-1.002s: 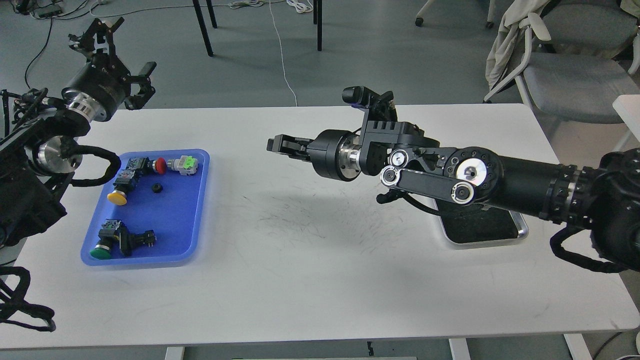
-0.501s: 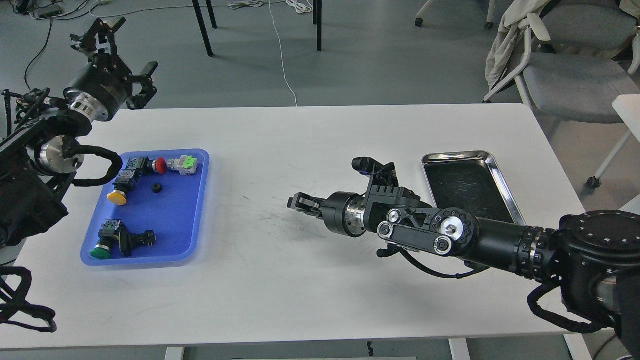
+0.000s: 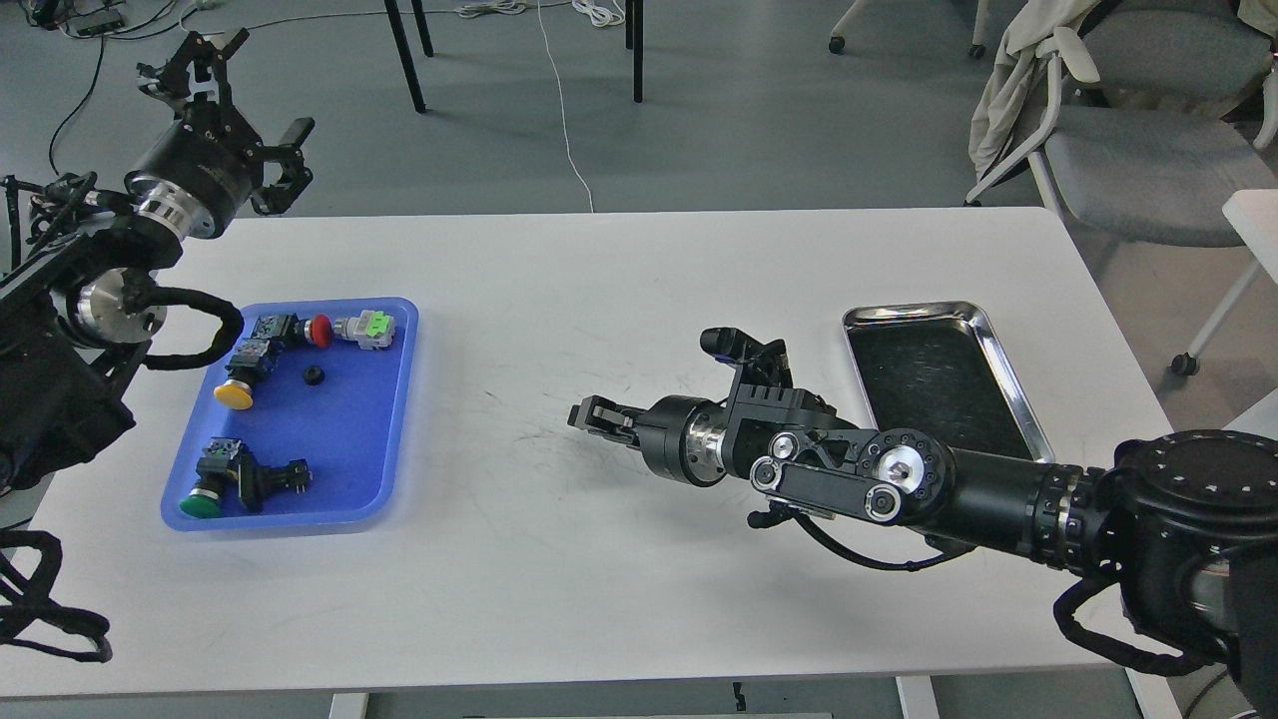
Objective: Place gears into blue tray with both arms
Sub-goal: 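Carry the second gear with the right gripper toward the table center, then release the gear on the table and lift the right gripper, then reach the left gripper toward the second black gear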
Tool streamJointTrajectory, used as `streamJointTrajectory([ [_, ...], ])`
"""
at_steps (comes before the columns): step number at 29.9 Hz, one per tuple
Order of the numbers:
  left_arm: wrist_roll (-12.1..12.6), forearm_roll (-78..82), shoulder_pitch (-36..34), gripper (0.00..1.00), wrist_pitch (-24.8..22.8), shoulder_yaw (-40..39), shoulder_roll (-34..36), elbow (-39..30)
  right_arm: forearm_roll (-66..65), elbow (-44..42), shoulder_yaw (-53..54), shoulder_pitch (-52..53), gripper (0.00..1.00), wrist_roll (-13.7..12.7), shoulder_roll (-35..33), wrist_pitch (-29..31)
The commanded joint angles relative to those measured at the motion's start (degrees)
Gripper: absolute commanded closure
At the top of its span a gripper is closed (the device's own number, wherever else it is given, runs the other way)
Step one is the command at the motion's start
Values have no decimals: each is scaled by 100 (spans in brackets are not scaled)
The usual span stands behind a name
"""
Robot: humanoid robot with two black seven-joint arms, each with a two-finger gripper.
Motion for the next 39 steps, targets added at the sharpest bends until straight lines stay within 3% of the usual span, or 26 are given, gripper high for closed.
streamJointTrajectory([
  [1,0,0,0,2,9,0,10,0,31,78,-1,0,33,0,2,-82],
  [2,0,0,0,2,9,9,10,0,31,78,-1,0,25,0,2,-91],
  [3,0,0,0,2,9,0,19,0,31,87,-1,0,7,0,2,-99],
  [4,0,0,9,2,9,9,19,0,31,87,-1,0,0,-9,2,-99],
  [14,27,17,18,2,44,27,28,9,23,-36,1008,61,0,-53,2,-91],
  [24,62,192,-87,2,203,36,72,-17,66,-414,3160,106,0,-114,2,-20],
  [27,88,613,-175,2,273,36,98,-183,661,-379,3776,62,0,-97,2,172],
  [31,211,1483,-228,2,536,36,72,-491,1936,-388,4506,-26,0,-62,-638,489],
  [35,220,2800,-316,2,1344,44,19,-1026,2999,-388,5244,-359,0,-35,-1359,796],
  [39,290,3961,-237,2,1740,359,-51,-1553,3888,-318,6359,-1245,0,-27,-1957,1262],
])
